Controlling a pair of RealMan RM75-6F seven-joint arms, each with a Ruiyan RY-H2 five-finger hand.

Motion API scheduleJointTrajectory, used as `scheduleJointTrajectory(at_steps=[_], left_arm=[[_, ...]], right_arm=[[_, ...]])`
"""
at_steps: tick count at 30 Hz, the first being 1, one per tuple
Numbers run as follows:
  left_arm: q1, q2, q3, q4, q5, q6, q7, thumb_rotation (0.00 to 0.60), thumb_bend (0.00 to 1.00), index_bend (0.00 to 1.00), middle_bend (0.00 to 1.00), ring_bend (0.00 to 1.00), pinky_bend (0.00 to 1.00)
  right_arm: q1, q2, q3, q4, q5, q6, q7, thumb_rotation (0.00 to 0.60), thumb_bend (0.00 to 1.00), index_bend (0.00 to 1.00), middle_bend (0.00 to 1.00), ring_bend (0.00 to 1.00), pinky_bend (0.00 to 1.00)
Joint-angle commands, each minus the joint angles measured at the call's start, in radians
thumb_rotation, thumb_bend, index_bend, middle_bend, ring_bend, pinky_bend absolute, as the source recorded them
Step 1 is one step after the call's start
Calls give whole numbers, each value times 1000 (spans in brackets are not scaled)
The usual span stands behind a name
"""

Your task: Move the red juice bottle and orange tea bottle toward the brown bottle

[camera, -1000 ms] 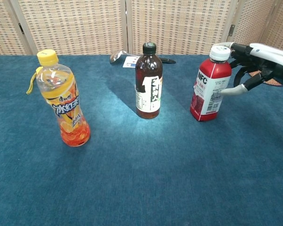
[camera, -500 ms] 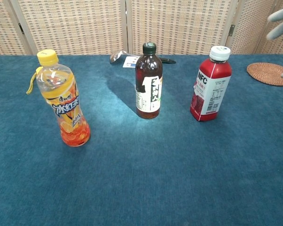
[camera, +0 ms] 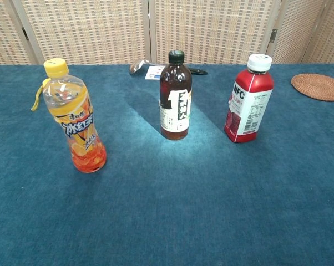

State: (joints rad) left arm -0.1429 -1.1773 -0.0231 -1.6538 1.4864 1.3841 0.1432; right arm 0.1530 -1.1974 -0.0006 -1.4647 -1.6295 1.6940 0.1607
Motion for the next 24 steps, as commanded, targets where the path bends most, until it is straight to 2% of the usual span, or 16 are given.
scheduleJointTrajectory(at_steps=[1, 6, 8, 13, 15, 24], left_arm=[[-23, -17, -18, 0, -21, -28, -17, 600, 113, 159, 185, 269, 483], [-72, -38, -54, -19, -69, -95, -51, 600, 113, 85, 102, 198, 450], [-93, -49, -68, -25, -92, -125, -57, 600, 113, 62, 75, 152, 395], [-140, -70, -97, -48, -149, -199, -102, 600, 105, 0, 1, 47, 177], [-160, -75, -108, -57, -172, -231, -123, 600, 91, 0, 0, 20, 139], [-242, -91, -136, -73, -219, -362, -234, 600, 63, 0, 0, 8, 122]], right_arm=[[-12, 10, -4, 21, -19, 12, 40, 600, 97, 316, 389, 325, 499], [-24, 27, -5, 29, -34, 15, 73, 600, 98, 316, 389, 325, 499], [-28, 38, -6, 21, -40, 18, 80, 600, 99, 316, 389, 325, 499], [-36, 60, -6, 8, -51, 19, 107, 600, 99, 316, 389, 325, 499], [-37, 67, -4, 6, -51, 15, 117, 600, 100, 316, 389, 325, 499], [-41, 84, 6, 0, -52, 5, 152, 600, 99, 316, 389, 325, 499]])
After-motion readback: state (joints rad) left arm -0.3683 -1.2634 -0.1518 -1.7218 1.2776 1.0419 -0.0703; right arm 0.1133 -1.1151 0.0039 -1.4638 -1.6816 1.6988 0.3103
